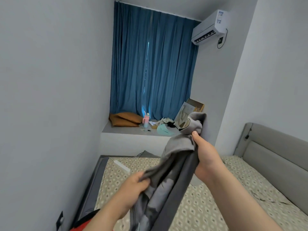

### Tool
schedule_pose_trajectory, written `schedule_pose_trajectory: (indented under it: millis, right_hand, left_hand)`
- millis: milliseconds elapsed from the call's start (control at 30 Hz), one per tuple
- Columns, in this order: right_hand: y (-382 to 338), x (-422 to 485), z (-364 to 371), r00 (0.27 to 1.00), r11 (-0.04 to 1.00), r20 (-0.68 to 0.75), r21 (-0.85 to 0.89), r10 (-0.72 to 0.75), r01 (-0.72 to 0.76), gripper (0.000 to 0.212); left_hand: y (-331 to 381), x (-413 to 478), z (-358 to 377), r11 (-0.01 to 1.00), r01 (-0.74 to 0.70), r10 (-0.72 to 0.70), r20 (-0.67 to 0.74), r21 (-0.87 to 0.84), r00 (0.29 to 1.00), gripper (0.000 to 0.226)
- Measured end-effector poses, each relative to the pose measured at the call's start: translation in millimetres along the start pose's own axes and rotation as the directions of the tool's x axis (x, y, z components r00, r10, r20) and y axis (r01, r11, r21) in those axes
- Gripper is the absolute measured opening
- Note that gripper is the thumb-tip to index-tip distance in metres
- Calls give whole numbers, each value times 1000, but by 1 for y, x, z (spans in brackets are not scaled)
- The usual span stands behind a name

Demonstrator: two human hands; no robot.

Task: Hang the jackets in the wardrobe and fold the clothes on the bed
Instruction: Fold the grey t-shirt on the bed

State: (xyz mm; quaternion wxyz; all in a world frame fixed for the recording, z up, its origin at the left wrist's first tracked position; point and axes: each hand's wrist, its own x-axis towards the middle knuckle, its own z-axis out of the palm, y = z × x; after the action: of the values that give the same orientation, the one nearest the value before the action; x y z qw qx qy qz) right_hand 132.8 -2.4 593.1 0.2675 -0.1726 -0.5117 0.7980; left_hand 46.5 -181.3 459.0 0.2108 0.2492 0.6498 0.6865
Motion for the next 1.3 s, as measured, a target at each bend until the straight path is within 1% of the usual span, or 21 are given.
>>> schedule_pose_trajectory:
  millis: [67, 133, 200, 267, 300, 333, 367, 433, 467, 500, 567, 667, 733, 833, 900, 967, 1033, 1067, 1133, 1233, 1300]
  right_hand:
    - [2, 1, -12, 998, 992, -57, -126, 9, -16, 17]
    - [10, 0, -26, 990, 957, -137, -278, 45, -82, 11]
    - [22, -4, -34, 979, 917, -193, -375, 69, -139, 9]
    - [34, -12, -36, 984, 832, -171, -552, -46, -57, 19]
    - [38, -18, -34, 987, 762, -102, -647, -121, 26, 31]
    - [42, -24, -32, 989, 707, 16, -697, -150, 119, 50]
    - [44, -29, -28, 979, 684, 163, -701, -123, 203, 61]
    - [48, -35, -18, 905, 727, 424, -624, 7, 287, 54]
    - [50, -36, -15, 870, 741, 490, -603, 52, 296, 47]
    - [52, -37, -11, 860, 739, 506, -603, 64, 300, 40]
    - [54, -39, -7, 870, 725, 489, -620, 58, 300, 24]
    - [57, -37, -6, 896, 721, 445, -622, 3, 306, 20]
    - [57, -34, -4, 918, 721, 392, -617, -67, 316, 17]
    - [54, -27, -3, 946, 757, 291, -584, -142, 293, 15]
    - [51, -24, -6, 957, 794, 236, -541, -172, 276, 12]
    - [46, -24, -13, 968, 842, 193, -484, -162, 237, 12]
    - [37, -27, -21, 978, 879, 162, -436, -133, 192, 13]
    - [32, -30, -26, 980, 889, 149, -420, -130, 182, 14]
    - [21, -37, -36, 983, 900, 121, -398, -140, 177, 14]
    - [0, -48, -60, 983, 919, 40, -349, -180, 183, 11]
    - [-18, -57, -83, 976, 921, -22, -336, -217, 197, 6]
  left_hand:
    - [21, 0, -6, 996, -73, 66, -125, -50, 990, 26]
    - [41, 2, -11, 987, -144, 129, -174, -76, 976, 29]
    - [58, 2, -12, 982, -189, 185, -128, -21, 974, 34]
    - [72, 1, -7, 971, -224, 227, -22, 88, 974, 35]
    - [79, 0, -4, 958, -248, 246, 32, 142, 969, 32]
    - [85, -2, -1, 946, -262, 251, 80, 189, 965, 27]
    - [90, -3, 2, 934, -275, 250, 134, 227, 959, 23]
    - [98, -6, 6, 912, -297, 237, 228, 283, 944, 24]
    - [101, -7, 6, 905, -303, 234, 244, 298, 941, 22]
    - [102, -6, 5, 901, -309, 242, 240, 304, 940, 20]
    - [103, -5, -1, 893, -331, 281, 199, 306, 939, 18]
    - [96, -4, -15, 884, -360, 336, 130, 297, 933, 17]
    - [83, -6, -22, 910, -303, 304, 43, 283, 952, 34]
    - [45, -12, -20, 963, -137, 160, -84, 234, 983, 70]
    - [12, -18, -12, 959, -62, 93, -99, 277, 991, 75]
    - [-19, -24, -2, 940, -16, 28, -30, 340, 999, 66]
    - [-43, -23, 12, 954, 16, -45, 88, 300, 995, 56]
    - [-51, -21, 20, 966, 42, -70, 103, 254, 992, 50]
    - [-60, -13, 33, 974, 90, -106, 66, 210, 992, 32]
    - [-61, 0, 47, 953, 93, -113, 52, 289, 992, 9]
    - [-59, 10, 56, 923, 88, -104, 24, 374, 994, 14]
